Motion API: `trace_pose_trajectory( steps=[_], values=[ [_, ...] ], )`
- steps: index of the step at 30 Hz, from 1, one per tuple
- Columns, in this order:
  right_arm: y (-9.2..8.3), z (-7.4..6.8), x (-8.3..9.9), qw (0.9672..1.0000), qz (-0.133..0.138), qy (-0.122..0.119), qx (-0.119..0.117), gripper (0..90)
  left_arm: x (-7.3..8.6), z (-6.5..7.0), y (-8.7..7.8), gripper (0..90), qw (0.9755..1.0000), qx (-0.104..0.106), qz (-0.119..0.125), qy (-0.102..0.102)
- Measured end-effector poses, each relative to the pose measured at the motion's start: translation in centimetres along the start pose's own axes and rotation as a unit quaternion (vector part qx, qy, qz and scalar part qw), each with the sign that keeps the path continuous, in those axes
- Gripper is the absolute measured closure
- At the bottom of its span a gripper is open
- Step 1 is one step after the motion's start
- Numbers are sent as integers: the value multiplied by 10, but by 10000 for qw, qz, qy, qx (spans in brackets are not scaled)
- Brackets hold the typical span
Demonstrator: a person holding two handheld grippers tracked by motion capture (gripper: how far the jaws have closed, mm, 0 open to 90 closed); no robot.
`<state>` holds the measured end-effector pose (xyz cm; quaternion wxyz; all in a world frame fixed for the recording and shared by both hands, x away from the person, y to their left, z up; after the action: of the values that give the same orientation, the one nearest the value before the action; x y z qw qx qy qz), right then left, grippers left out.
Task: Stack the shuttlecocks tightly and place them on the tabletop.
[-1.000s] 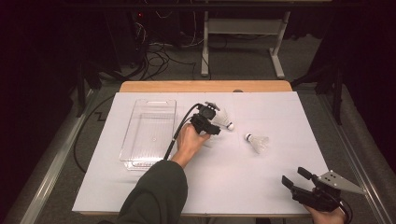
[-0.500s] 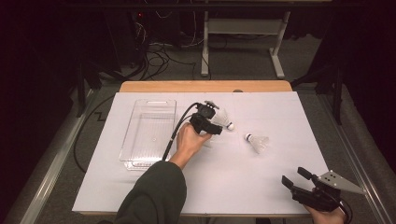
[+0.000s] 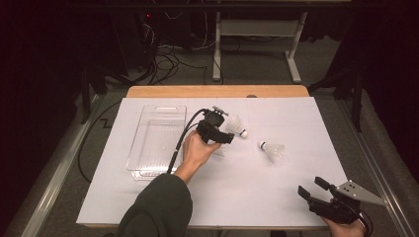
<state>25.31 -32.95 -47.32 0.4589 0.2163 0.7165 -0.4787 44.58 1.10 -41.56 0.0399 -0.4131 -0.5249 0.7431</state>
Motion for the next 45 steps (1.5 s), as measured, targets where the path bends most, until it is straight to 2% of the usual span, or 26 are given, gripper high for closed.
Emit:
trace_pose_trajectory(
  steps=[16,45],
  values=[
    [0,0,0,10000,1,7,1,263,15,0,-10,333,9999,105,24,-16],
    [0,-1,0,10000,-5,-2,5,263,41,8,-29,335,9995,244,165,148]
  ],
)
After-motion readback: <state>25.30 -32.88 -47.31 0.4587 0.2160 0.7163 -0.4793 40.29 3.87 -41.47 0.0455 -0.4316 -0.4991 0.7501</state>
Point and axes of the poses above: each handheld gripper's, and its own axes: y roughly forward along the jaws, x roughly out of its underside, z roughly to its right, the point moved 2 cm from there along y, roughly forward along the jaws, and after that the axes turned 4 degrees about -z, right-handed, at the moved point
